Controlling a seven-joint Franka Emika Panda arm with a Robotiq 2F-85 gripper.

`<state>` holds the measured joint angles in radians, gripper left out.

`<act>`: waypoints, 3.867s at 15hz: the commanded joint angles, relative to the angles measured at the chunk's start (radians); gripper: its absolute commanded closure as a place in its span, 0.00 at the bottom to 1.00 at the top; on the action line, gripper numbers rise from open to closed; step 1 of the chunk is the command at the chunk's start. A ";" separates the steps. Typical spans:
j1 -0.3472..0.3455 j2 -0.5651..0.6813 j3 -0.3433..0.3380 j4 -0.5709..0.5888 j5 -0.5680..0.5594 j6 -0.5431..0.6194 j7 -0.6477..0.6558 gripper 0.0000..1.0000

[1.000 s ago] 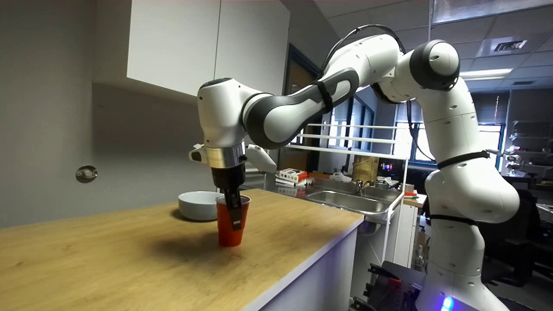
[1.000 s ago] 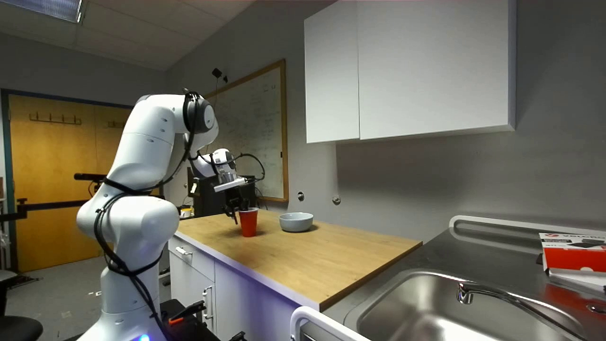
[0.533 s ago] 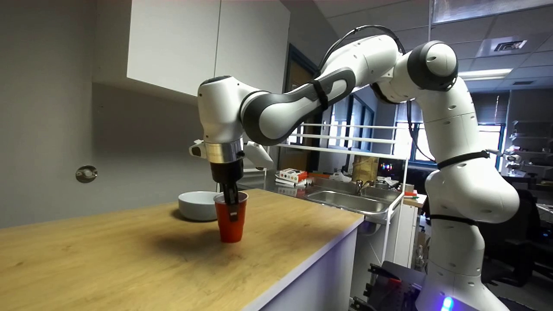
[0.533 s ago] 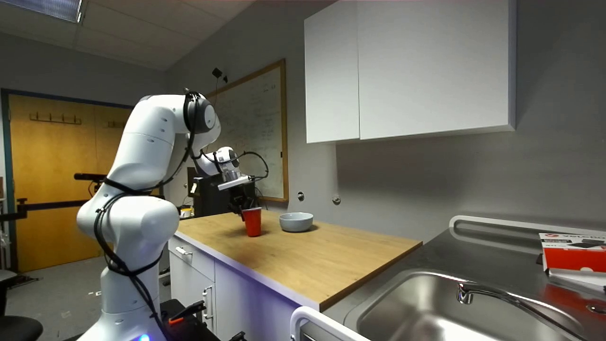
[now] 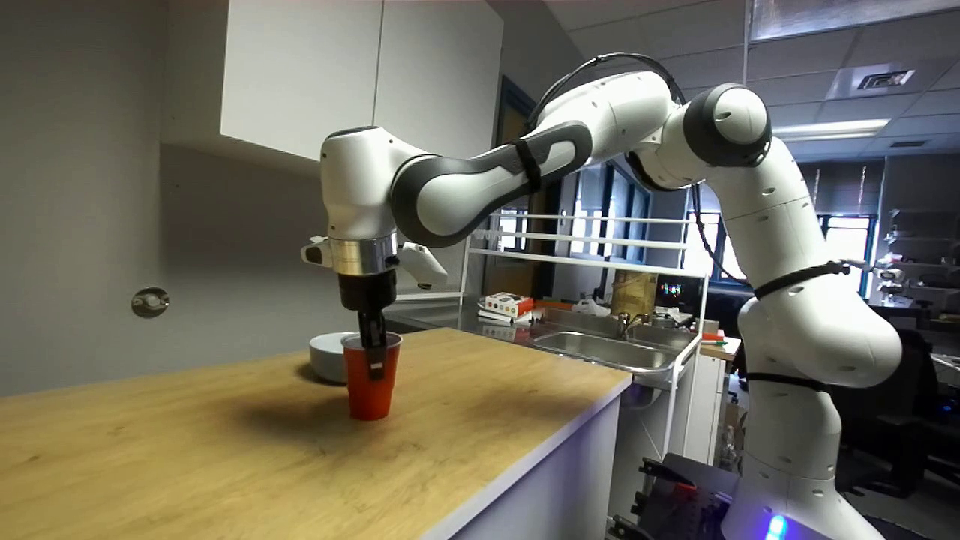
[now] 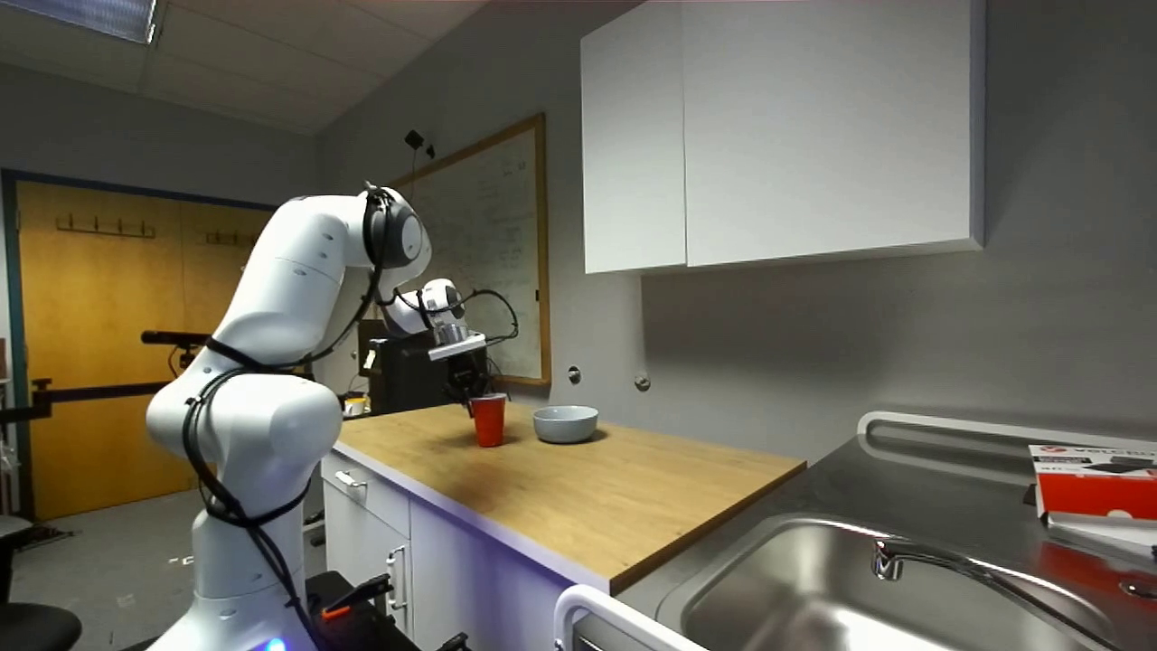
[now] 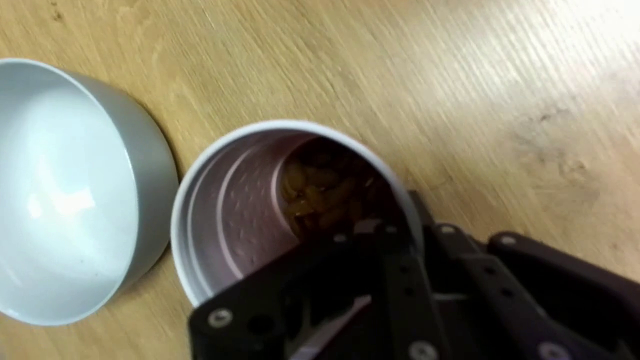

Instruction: Pour the contents of the orange cup into the grey bowl

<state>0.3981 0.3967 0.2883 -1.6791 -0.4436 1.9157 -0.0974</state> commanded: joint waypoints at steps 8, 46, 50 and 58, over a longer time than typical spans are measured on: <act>0.118 0.252 -0.029 0.429 -0.004 -0.072 -0.071 0.91; 0.036 0.349 0.012 0.589 0.313 -0.290 -0.249 0.19; 0.031 0.350 0.001 0.572 0.302 -0.260 -0.223 0.51; 0.011 0.342 0.000 0.558 0.304 -0.213 -0.213 0.97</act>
<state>0.4221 0.7578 0.2871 -1.0972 -0.1499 1.6821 -0.3181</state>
